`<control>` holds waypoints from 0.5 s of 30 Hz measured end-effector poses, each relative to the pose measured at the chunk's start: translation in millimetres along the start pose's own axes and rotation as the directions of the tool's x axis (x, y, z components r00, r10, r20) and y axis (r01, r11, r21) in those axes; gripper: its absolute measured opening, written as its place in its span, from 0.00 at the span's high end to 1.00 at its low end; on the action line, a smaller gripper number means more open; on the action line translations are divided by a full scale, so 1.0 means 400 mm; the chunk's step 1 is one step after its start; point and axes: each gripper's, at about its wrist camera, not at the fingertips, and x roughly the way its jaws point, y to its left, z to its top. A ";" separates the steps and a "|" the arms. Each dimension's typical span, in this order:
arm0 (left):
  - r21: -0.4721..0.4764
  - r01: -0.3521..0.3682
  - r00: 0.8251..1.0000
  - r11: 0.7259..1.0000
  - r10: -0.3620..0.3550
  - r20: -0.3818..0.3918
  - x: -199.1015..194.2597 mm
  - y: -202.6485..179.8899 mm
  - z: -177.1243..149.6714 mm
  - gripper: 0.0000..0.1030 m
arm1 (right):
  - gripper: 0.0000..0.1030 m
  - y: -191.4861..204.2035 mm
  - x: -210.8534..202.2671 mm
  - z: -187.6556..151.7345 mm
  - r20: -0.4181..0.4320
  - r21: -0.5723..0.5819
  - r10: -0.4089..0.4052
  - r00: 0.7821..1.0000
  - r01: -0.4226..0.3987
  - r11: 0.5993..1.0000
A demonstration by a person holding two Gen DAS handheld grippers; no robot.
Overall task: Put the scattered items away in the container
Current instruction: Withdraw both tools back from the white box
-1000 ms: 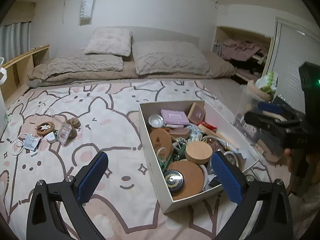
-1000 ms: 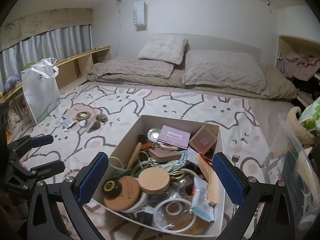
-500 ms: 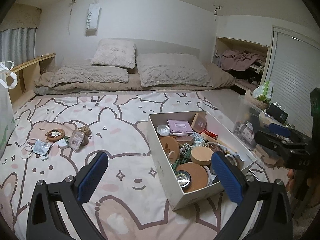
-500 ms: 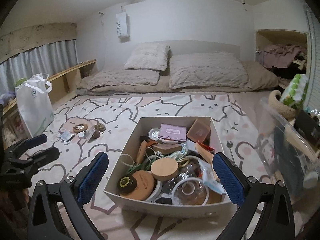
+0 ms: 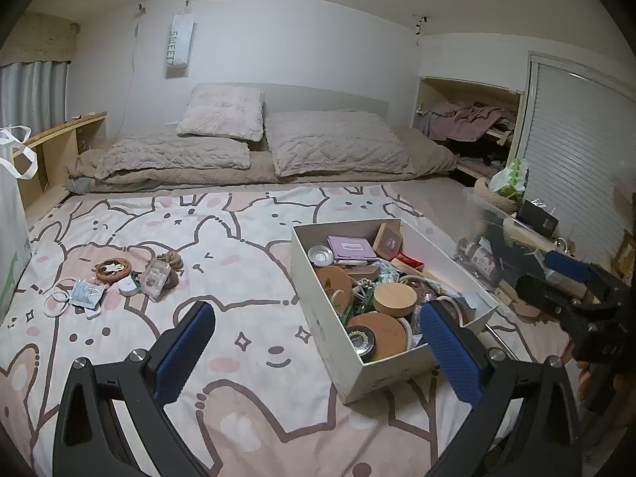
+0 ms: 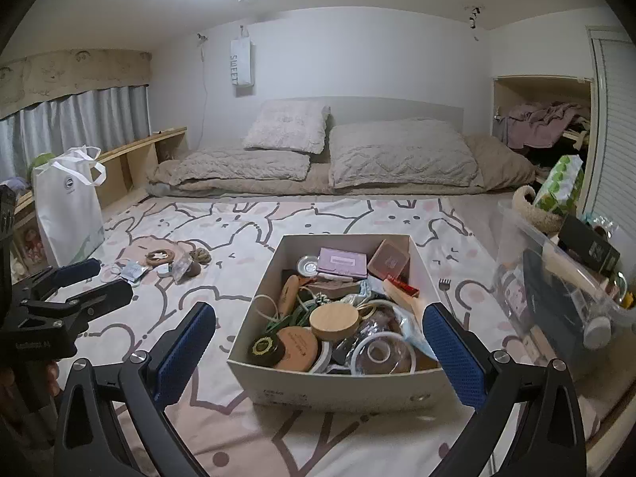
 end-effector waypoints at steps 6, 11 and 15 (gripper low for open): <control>0.019 0.006 1.000 1.000 -0.006 0.009 -0.025 -0.004 -0.007 0.00 | 0.00 0.008 -0.016 -0.026 -0.010 0.023 -0.013 1.000 0.014 1.000; 0.031 0.000 1.000 1.000 -0.001 0.011 -0.041 -0.002 -0.017 0.00 | 0.00 0.008 -0.032 -0.039 -0.008 0.043 -0.027 1.000 0.027 0.999; 0.033 0.000 1.000 0.999 -0.001 0.010 -0.046 0.001 -0.024 0.00 | 0.00 0.015 -0.041 -0.043 -0.006 0.038 -0.040 0.999 0.040 0.998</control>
